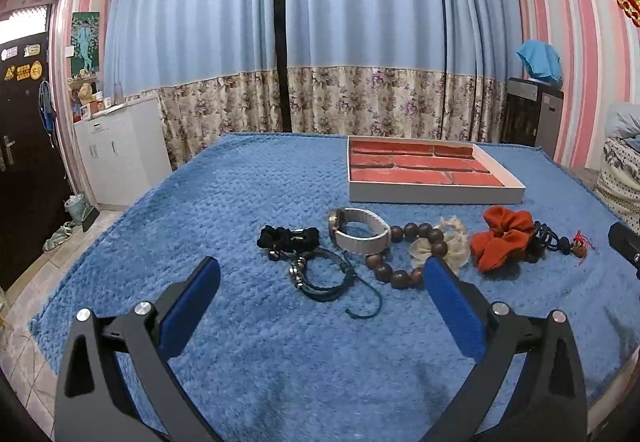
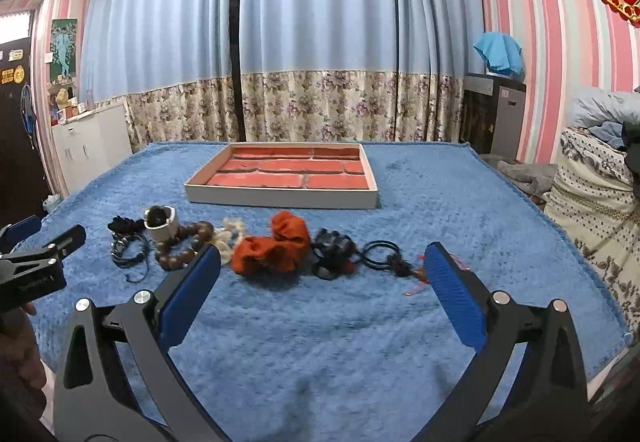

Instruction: Organize jewelry

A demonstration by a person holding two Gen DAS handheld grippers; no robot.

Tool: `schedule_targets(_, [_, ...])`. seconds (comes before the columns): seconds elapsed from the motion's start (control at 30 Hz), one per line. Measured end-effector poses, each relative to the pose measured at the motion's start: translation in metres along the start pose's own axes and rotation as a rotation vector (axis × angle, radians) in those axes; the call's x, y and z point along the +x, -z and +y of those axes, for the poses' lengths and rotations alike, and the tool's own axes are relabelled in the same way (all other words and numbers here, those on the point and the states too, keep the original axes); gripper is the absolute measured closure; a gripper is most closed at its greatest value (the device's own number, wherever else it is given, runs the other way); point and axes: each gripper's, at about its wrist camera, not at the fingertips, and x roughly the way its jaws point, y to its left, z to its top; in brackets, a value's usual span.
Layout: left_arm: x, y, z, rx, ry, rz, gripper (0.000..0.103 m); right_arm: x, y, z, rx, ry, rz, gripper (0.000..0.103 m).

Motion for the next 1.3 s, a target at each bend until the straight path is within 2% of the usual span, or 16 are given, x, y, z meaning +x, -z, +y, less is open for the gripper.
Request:
schedule_targets(0.27, [0.009,0.0,0.008,-0.022,-0.023,-0.011,0.004,0.016,-0.007,0.004,-0.019,0.011,0.013,0.004])
schedule_targets(0.73, [0.013,0.005,-0.012,0.019,-0.015,0.011,0.004,0.024,0.001,-0.015,-0.003,0.003,0.023,0.005])
schedule_targets(0.93, [0.013,0.006,-0.017,0.036,-0.018,0.019,0.004,0.028,0.003,-0.024,0.013,0.004,0.035,0.01])
schedule_targets(1.3, [0.033,0.005,-0.006,0.033,-0.051,0.064,0.004,0.04,0.007,-0.043,0.028,0.058,0.06,0.019])
